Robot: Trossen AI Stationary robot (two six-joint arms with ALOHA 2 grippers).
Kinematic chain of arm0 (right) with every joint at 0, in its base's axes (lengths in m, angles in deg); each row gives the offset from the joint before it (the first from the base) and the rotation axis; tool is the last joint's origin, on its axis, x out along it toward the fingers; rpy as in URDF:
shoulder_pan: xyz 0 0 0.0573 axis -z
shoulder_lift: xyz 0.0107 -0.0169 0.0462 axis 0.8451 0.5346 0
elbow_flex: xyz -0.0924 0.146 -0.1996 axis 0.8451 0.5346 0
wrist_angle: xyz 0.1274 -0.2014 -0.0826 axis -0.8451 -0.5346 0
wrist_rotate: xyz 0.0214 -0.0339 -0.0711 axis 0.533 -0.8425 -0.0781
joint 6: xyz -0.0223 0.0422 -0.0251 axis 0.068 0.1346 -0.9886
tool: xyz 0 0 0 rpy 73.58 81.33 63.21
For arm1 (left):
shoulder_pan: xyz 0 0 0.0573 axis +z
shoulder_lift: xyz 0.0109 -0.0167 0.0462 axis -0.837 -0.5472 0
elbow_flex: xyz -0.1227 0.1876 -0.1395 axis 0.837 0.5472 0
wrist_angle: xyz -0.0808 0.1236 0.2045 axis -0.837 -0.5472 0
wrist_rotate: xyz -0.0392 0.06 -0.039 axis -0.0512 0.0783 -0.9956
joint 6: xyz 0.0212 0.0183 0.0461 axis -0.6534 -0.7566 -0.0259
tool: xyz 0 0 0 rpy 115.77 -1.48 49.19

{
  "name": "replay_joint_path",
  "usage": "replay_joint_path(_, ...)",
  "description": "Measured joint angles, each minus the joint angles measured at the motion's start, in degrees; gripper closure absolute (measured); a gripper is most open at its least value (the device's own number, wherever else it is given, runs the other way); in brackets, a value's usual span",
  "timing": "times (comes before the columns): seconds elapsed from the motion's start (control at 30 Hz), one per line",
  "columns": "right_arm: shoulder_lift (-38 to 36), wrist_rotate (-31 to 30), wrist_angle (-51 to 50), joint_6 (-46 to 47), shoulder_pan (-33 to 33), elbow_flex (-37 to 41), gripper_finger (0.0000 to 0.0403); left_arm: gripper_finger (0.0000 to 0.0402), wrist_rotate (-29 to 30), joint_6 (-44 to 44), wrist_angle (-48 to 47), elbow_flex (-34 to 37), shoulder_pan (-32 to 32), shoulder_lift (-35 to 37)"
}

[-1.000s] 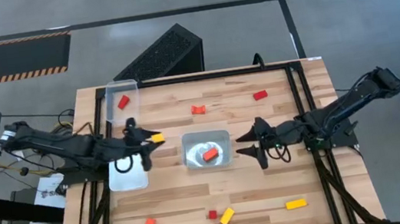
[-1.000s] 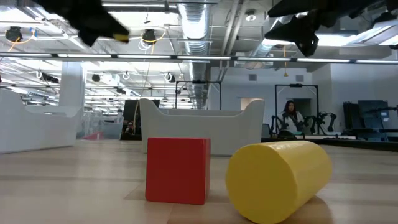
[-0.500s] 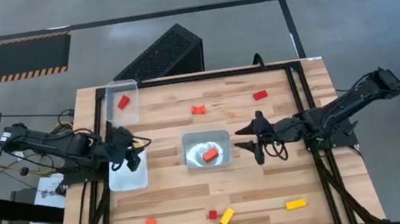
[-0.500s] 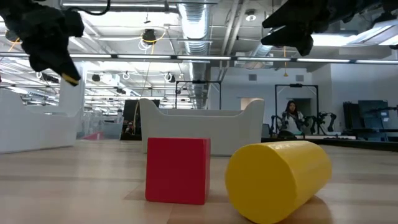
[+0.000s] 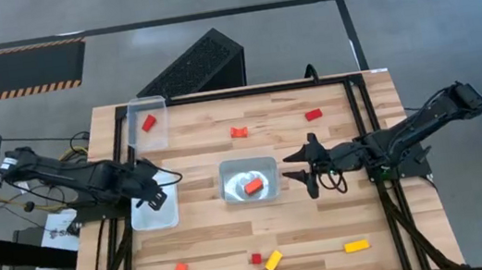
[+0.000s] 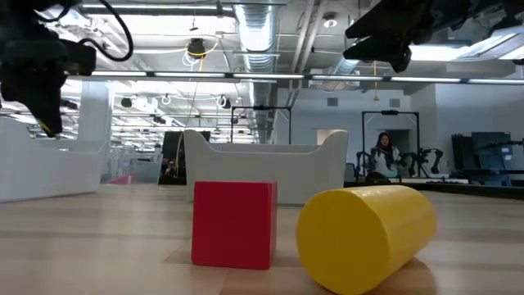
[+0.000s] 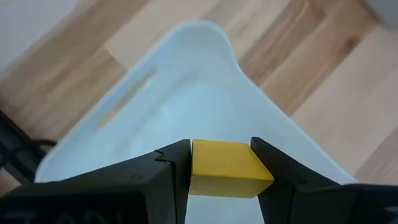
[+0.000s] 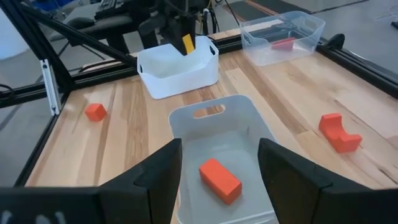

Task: Sort & place blocks by color
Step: Put the top right yellow wooden block into the white bin, then put the top red wooden block into the transparent bin

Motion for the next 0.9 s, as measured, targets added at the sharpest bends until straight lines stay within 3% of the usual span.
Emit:
replay_joint_path(0.33, 0.0, 0.0, -0.3, 0.0, 0.0, 0.0, 0.0171, 0.0217, -1.4, -1.2, 1.2, 0.0, 0.0, -7.7)
replay_joint_path(0.57, 0.0, 0.0, -0.3, 0.4, 0.0, 0.0, 0.0171, 0.0207, -0.6, -3.2, 2.1, 0.0, 0.0, -9.3)
replay_joint_path(0.77, 0.0, 0.0, -0.3, 0.4, 0.0, 0.0, 0.0171, 0.0210, 5.3, -6.8, 5.0, -2.2, 0.0, -7.5)
replay_joint_path(0.9, 0.0, 0.0, -0.3, 0.5, 0.0, 0.0, 0.0171, 0.0210, 15.4, -20.1, 22.4, -3.0, -0.5, -4.9)
